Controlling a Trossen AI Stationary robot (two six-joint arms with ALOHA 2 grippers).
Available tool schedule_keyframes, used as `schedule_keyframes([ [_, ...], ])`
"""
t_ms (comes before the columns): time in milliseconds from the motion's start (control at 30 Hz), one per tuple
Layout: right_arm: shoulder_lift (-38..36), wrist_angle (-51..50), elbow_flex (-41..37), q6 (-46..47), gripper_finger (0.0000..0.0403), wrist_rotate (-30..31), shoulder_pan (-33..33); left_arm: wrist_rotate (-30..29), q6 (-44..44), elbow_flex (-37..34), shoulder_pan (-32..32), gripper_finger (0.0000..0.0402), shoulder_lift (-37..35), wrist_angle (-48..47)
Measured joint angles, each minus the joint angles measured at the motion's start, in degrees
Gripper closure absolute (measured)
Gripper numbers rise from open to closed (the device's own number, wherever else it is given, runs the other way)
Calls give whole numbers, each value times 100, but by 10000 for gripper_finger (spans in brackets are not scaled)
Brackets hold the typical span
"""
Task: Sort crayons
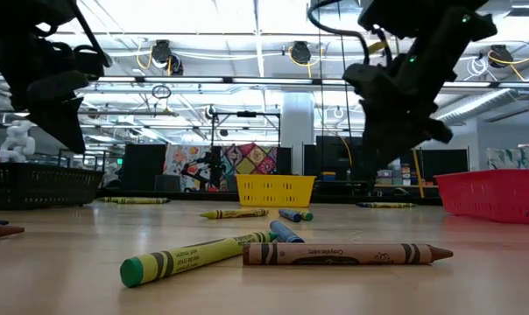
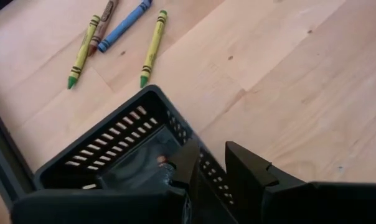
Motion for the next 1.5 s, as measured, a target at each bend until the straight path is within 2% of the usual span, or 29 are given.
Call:
schedule_keyframes([
  [200,392,695,0,-131,277,-248,-2,0,20,0,-1,324,-2,34],
  [433,407,839,1,-179,277,-225,-4,2,134,0,-1,324,-1,35],
  [733,403,1638,2,-1502,277,-215,-112,2,166,0,0,324,-2,38],
  [933,405,2010,2,-1745,277,-212,-320,2,169,0,0,324,-2,106],
  [1300,405,2251,140,-2573,277,-225,-378,4,175,2,0,324,-2,99],
  [1500,405,2257,375,-3358,277,-212,-378,4,170,2,-2,324,-2,99],
])
